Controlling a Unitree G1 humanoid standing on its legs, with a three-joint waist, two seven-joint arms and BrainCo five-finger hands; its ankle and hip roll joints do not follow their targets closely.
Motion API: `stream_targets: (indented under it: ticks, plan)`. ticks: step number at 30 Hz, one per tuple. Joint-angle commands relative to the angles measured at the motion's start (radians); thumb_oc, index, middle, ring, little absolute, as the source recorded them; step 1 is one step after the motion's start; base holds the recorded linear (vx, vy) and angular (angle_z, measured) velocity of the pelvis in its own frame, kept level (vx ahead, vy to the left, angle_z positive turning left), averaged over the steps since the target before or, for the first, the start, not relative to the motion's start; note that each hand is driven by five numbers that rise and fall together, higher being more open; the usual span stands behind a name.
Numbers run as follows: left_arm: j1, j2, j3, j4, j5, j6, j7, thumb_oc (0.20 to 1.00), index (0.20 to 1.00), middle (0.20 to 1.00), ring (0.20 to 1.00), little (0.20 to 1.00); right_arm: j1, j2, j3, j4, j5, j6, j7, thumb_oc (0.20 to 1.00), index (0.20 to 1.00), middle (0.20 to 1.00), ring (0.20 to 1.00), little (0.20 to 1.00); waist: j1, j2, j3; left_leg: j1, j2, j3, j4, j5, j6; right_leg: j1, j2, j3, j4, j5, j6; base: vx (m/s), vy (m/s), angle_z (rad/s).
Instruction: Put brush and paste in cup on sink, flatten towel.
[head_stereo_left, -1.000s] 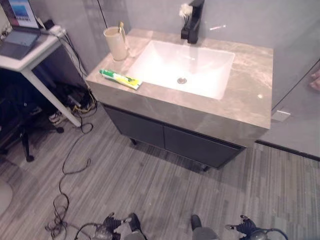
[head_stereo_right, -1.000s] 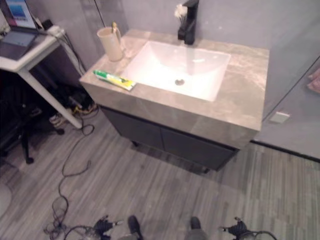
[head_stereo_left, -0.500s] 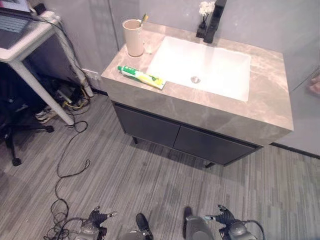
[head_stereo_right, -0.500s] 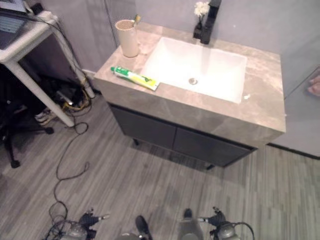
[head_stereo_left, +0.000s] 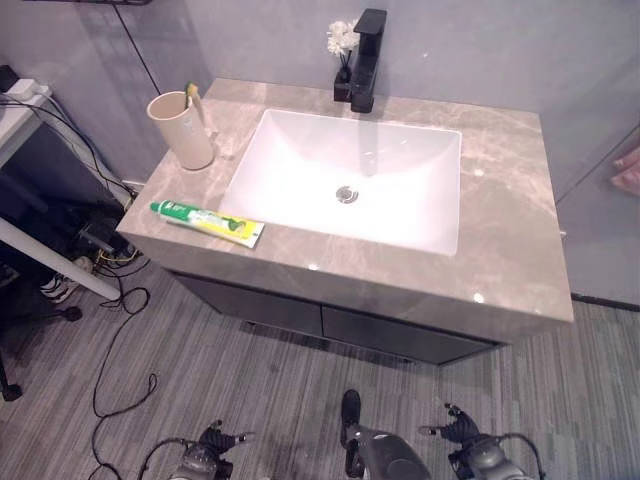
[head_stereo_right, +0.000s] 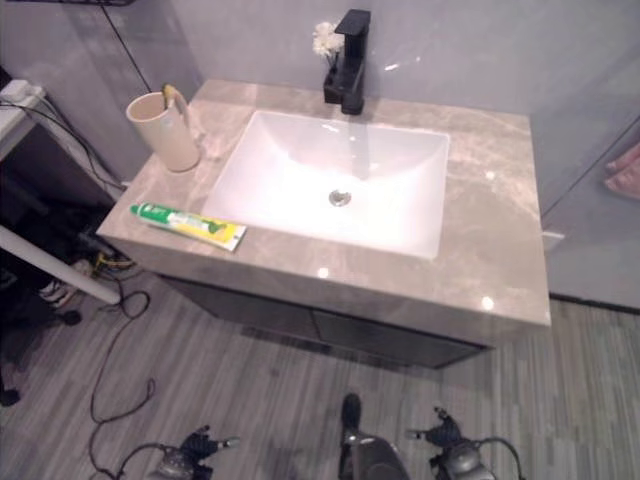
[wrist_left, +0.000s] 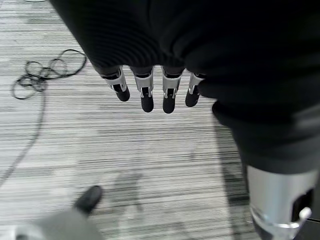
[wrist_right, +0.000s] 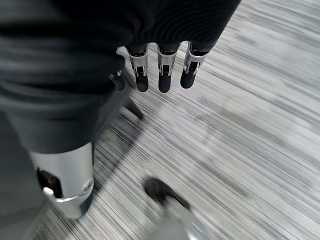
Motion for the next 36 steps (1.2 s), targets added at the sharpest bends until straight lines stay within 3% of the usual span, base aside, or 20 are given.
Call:
stream_targets:
  ticks: [1,6,7,9,11,12,13,14,15,17,18,21,22,23,24,25,27,28,36]
  plan:
    - [-0.043,0.025,-0.049,-0.032,-0.03,-0.01,0.026,1.0,1.0,1.0,1.0,1.0,-0.04,-0.036,0.009,-0.011,-0.018,-0.014,-0.04,1.0,1.0,1.0,1.0,1.0,0.023,-0.028,0.074,-0.103,-0.119,-0.011,0.029,0.159,0.069,0.016,-0.04,0.047,0.059,-0.07,0.075,0.15,0.009,-0.22]
    - [-0.05,0.03,-0.04,-0.036,-0.046,-0.013,0.042,1.0,1.0,1.0,1.0,1.0,-0.047,-0.041,0.016,0.006,-0.036,-0.007,-0.048,1.0,1.0,1.0,1.0,1.0,0.029,-0.018,0.066,-0.113,-0.065,0.006,-0.133,0.096,0.076,0.036,-0.063,0.068,0.046,-0.083,0.117,0.17,0.134,-0.06]
    - [-0.05,0.033,-0.032,-0.033,-0.049,-0.016,0.048,1.0,1.0,1.0,1.0,1.0,-0.048,-0.045,0.02,0.012,-0.054,-0.007,-0.051,1.0,1.0,1.0,1.0,1.0,0.036,-0.02,0.058,-0.126,-0.072,-0.009,-0.286,0.128,0.088,0.019,-0.091,0.083,0.05,-0.073,0.129,0.13,0.293,-0.34]
    - [-0.044,0.029,-0.03,-0.023,-0.052,-0.018,0.057,1.0,1.0,1.0,1.0,1.0,-0.049,-0.046,0.029,0.026,-0.076,-0.005,-0.056,1.0,1.0,1.0,1.0,1.0,0.048,-0.007,0.055,-0.132,-0.038,-0.074,-0.402,0.189,0.064,0.021,-0.106,0.114,0.051,-0.077,0.144,0.21,0.385,-0.36]
    - [-0.044,0.028,-0.026,-0.015,-0.06,-0.02,0.064,1.0,1.0,1.0,1.0,1.0,-0.049,-0.049,0.03,0.032,-0.087,-0.002,-0.055,1.0,1.0,1.0,1.0,1.0,0.051,0.004,0.049,-0.132,0.013,-0.118,-0.469,0.244,0.043,0.018,-0.135,0.147,0.054,-0.08,0.163,0.24,0.434,-0.63]
    - [-0.041,0.029,-0.023,-0.011,-0.069,-0.024,0.063,1.0,1.0,1.0,1.0,1.0,-0.047,-0.051,0.033,0.04,-0.088,-0.001,-0.039,1.0,1.0,1.0,1.0,1.0,0.06,0.007,0.053,-0.125,0.01,-0.196,-0.436,0.225,0.045,0.011,-0.151,0.185,0.069,-0.081,0.172,0.19,0.357,-0.79]
    - [-0.041,0.029,-0.023,-0.01,-0.069,-0.024,0.063,1.0,1.0,1.0,1.0,1.0,-0.047,-0.051,0.033,0.04,-0.088,-0.001,-0.039,1.0,1.0,1.0,1.0,1.0,0.06,0.007,0.051,-0.128,0.01,-0.196,-0.437,0.227,0.045,0.008,-0.151,0.184,0.069,-0.08,0.172,0.16,0.363,-0.76]
    - [-0.043,0.029,-0.027,-0.006,-0.07,-0.027,0.06,1.0,1.0,1.0,1.0,1.0,-0.047,-0.052,0.037,0.044,-0.087,0.0,-0.026,1.0,1.0,1.0,1.0,1.0,0.064,0.004,0.053,-0.13,-0.016,-0.238,-0.395,0.203,0.044,0.008,-0.166,0.201,0.073,-0.069,0.178,0.05,0.141,-0.76]
    - [-0.043,0.029,-0.027,-0.006,-0.07,-0.027,0.06,1.0,1.0,1.0,1.0,1.0,-0.047,-0.052,0.037,0.044,-0.087,0.0,-0.026,1.0,1.0,1.0,1.0,1.0,0.064,0.004,0.052,-0.131,-0.016,-0.238,-0.395,0.203,0.044,0.008,-0.166,0.201,0.073,-0.069,0.178,0.13,0.406,-0.91]
    - [-0.048,0.052,-0.036,-0.017,-0.073,-0.025,0.051,1.0,1.0,1.0,1.0,1.0,-0.051,-0.038,0.002,0.059,-0.058,0.014,-0.023,1.0,1.0,1.0,1.0,1.0,0.044,-0.005,0.053,-0.119,-0.09,-0.193,-0.351,0.082,0.079,-0.002,-0.251,0.258,0.077,-0.012,0.221,0.13,0.633,-0.49]
    - [-0.053,0.059,-0.04,-0.022,-0.073,-0.028,0.055,1.0,1.0,1.0,1.0,1.0,-0.057,-0.031,-0.006,0.053,-0.042,0.011,-0.026,1.0,1.0,1.0,1.0,1.0,0.043,-0.012,0.057,-0.136,-0.116,-0.188,-0.328,0.071,0.092,-0.017,-0.271,0.272,0.075,0.015,0.227,0.03,0.422,0.0]
    - [-0.059,0.065,-0.044,-0.029,-0.069,-0.032,0.056,1.0,1.0,1.0,1.0,1.0,-0.061,-0.025,-0.012,0.043,-0.028,0.009,-0.026,1.0,1.0,1.0,1.0,1.0,0.043,-0.016,0.06,-0.146,-0.135,-0.176,-0.321,0.058,0.102,-0.03,-0.29,0.285,0.061,0.05,0.235,-0.03,0.201,-0.34]
    - [-0.066,0.071,-0.051,-0.036,-0.06,-0.034,0.057,1.0,1.0,1.0,1.0,1.0,-0.068,-0.019,-0.015,0.029,-0.018,0.007,-0.026,1.0,1.0,1.0,1.0,1.0,0.043,-0.019,0.066,-0.151,-0.156,-0.162,-0.315,0.042,0.113,-0.041,-0.312,0.291,0.044,0.094,0.245,-0.12,0.381,-0.39]
    - [-0.066,0.097,-0.051,-0.044,-0.031,-0.034,0.053,1.0,1.0,1.0,1.0,1.0,-0.102,-0.011,0.025,0.006,-0.052,0.006,-0.015,1.0,1.0,1.0,1.0,1.0,0.069,-0.022,0.074,-0.151,-0.166,-0.115,-0.338,0.036,0.127,-0.08,-0.312,0.199,0.03,0.128,0.248,-0.12,0.379,-0.45]
    - [-0.066,0.097,-0.051,-0.044,-0.031,-0.034,0.053,1.0,1.0,1.0,1.0,1.0,-0.102,-0.011,0.025,0.006,-0.052,0.006,-0.015,1.0,1.0,1.0,1.0,1.0,0.069,-0.022,0.074,-0.15,-0.166,-0.115,-0.339,0.036,0.127,-0.079,-0.312,0.199,0.029,0.128,0.248,-0.1,0.344,-0.89]
    - [-0.058,0.109,-0.046,-0.042,-0.012,-0.029,0.045,1.0,1.0,1.0,1.0,1.0,-0.113,-0.005,0.052,-0.008,-0.083,0.006,-0.009,1.0,1.0,1.0,1.0,1.0,0.082,-0.026,0.071,-0.128,-0.161,-0.084,-0.38,0.048,0.126,-0.077,-0.287,0.117,0.028,0.107,0.248,0.0,0.135,-1.06]
    - [-0.041,0.115,-0.042,-0.029,0.024,-0.026,0.041,1.0,1.0,1.0,1.0,1.0,-0.116,0.002,0.084,-0.012,-0.118,0.008,0.004,1.0,1.0,1.0,1.0,1.0,0.077,-0.03,0.058,-0.079,-0.16,-0.047,-0.459,0.079,0.129,-0.086,-0.231,0.139,0.019,0.097,0.25,0.08,0.212,-0.75]
    - [-0.035,0.125,-0.048,-0.023,0.062,-0.023,0.034,1.0,1.0,1.0,1.0,1.0,-0.103,0.002,0.098,-0.032,-0.126,0.0,0.016,1.0,1.0,1.0,1.0,1.0,0.073,-0.035,0.053,-0.049,-0.165,-0.048,-0.503,0.107,0.13,-0.092,-0.166,0.186,0.024,0.084,0.237,0.1,0.166,-0.42]
    - [-0.054,0.131,-0.136,-0.047,0.181,-0.041,0.033,1.0,1.0,1.0,1.0,1.0,-0.109,0.001,0.104,0.051,-0.15,0.007,0.01,1.0,1.0,1.0,1.0,1.0,0.085,-0.021,0.031,-0.07,-0.169,-0.053,-0.598,0.184,0.104,-0.087,-0.167,0.162,-0.012,0.083,0.241,-0.05,0.021,0.05]
